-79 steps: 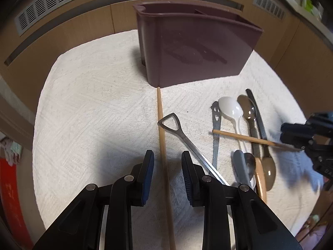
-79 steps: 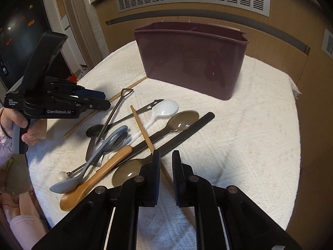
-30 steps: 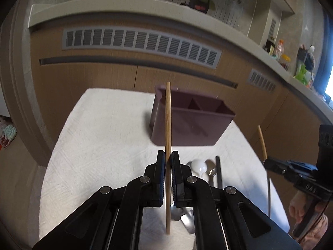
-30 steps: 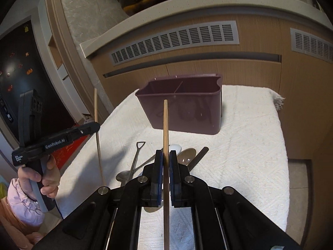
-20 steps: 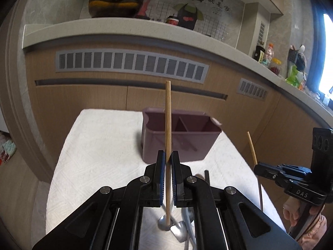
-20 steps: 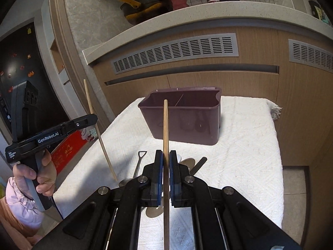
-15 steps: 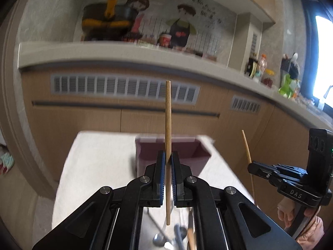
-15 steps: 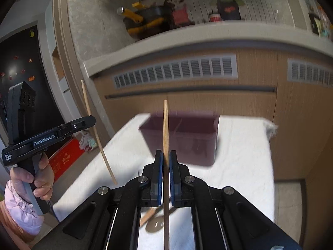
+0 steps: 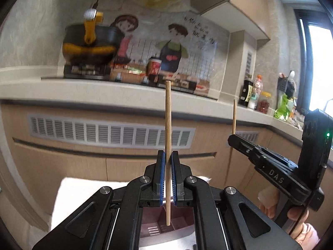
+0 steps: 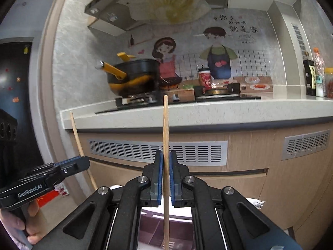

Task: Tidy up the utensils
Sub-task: 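Lift both chopsticks upright and lower them into the maroon caddy with both tools, then open both tools to release the chopsticks and withdraw from the caddy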

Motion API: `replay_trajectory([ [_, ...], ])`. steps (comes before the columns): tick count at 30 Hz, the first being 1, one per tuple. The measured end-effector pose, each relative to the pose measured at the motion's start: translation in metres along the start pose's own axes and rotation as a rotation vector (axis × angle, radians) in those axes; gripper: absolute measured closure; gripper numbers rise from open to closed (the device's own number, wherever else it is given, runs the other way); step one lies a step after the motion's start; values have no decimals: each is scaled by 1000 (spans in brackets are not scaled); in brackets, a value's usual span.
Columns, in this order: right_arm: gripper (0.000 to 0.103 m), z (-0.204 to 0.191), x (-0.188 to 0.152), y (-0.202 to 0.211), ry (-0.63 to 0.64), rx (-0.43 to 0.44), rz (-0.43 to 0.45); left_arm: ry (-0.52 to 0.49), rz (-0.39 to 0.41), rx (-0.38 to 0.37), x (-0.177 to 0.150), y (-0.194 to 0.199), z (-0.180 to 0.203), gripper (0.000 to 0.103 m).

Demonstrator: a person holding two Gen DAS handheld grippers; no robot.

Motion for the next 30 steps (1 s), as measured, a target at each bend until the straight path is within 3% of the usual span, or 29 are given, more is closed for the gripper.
replay_trajectory([
  [9,98,-2,-63,-59,44,-35,-142,51,-94,39,-49,-46,-39,97],
  [18,96,2,-122,-82,41,-18,-313,86,-245,75,-105,-76,-53,95],
  [23,69,9,-132,-67,31,-53,-314,92,-249,77,-109,-59,-44,94],
  [25,69,11,-131,-55,30,-66,-301,107,-230,79,-107,-45,-42,92],
  [28,69,17,-132,-35,14,-75,-299,100,-213,102,-108,-21,-33,76],
  [30,62,19,-135,-20,-6,-72,-309,86,-214,112,-113,-4,-26,69],
])
Point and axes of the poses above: each gripper's, at about its wrist camera, not at the fingertips, and y roughly against the way its jaws point, z to its right, x to its top, the point moved 4 cm from there along -y, roughly the way its jaws point, and after that the axes turned 10 degrees about -x, right-handed, at the moved point
